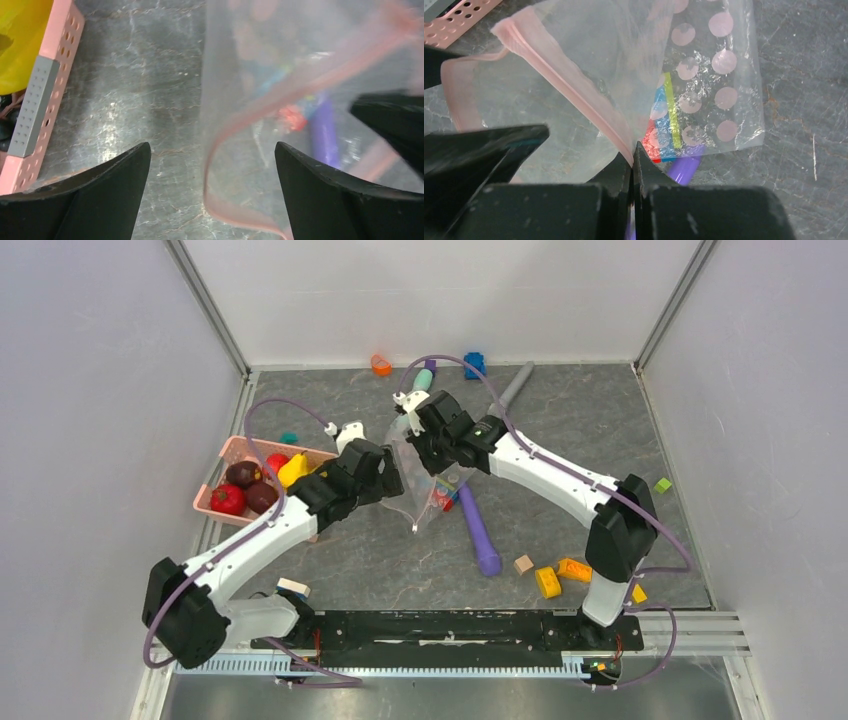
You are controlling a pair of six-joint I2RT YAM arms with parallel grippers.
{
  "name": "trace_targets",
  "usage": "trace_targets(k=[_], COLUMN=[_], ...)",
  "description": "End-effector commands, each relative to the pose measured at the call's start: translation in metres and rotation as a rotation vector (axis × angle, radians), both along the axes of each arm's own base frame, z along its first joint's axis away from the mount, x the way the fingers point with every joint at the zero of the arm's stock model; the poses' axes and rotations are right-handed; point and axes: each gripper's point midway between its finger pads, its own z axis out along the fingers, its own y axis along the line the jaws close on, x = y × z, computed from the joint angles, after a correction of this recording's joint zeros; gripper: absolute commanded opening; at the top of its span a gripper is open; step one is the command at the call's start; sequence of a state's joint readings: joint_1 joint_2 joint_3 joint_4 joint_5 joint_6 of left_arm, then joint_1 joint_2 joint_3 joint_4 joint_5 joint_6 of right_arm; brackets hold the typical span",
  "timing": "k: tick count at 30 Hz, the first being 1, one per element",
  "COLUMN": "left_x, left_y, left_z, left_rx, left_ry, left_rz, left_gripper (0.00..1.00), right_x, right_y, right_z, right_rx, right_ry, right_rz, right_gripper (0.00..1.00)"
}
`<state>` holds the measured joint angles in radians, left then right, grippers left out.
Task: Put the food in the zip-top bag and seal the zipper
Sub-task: Pick up the zipper food storage bag at the center of the board, then pick up the fake fruit from the bin.
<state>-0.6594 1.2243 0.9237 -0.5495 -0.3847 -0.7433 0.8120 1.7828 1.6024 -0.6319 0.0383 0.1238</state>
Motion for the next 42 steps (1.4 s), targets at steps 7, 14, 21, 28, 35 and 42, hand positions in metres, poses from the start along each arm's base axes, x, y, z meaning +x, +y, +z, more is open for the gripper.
trace_targets(k=[7,14,21,28,35,42], left_x=[0.008,0.037,0.086,0.097,0.105,0.117], left_y=[0.025,0.117,0.151,0.171,0.186,0.196], left_z=[0.095,0.107,0.084,0.051,0.012,-0.018], left_rx=[-0.045,0.031,0.179,0.496,0.591,0.572], left_ry=[-0.255,-0.310,-0.295,-0.197,-0.116,-0.041], left_rz=[0.052,0.385,0.250,0.056,-0.040,0.014], left_gripper=[1.00,1.00,1.00,1.00,1.00,1.00], right_x=[0.024,0.021,0.017,0.016,0.013,0.013], right_y=[0.008,0.006,-0.002,-0.017,-0.009,-0.013], right_z=[0.014,0.006,-0.002,-0.007,-0.018,-0.018], right_rx=[0.050,0.032,-0.009,-0.088,-0.096,-0.108], right_ry=[-0.038,-0.020,-0.018,-0.033,0.008,-0.001], right_rz=[-0.156,-0.152,-0.139,-0.128,-0.084,-0.099], right_gripper=[0.00,0.00,0.01,0.01,0.02,0.02])
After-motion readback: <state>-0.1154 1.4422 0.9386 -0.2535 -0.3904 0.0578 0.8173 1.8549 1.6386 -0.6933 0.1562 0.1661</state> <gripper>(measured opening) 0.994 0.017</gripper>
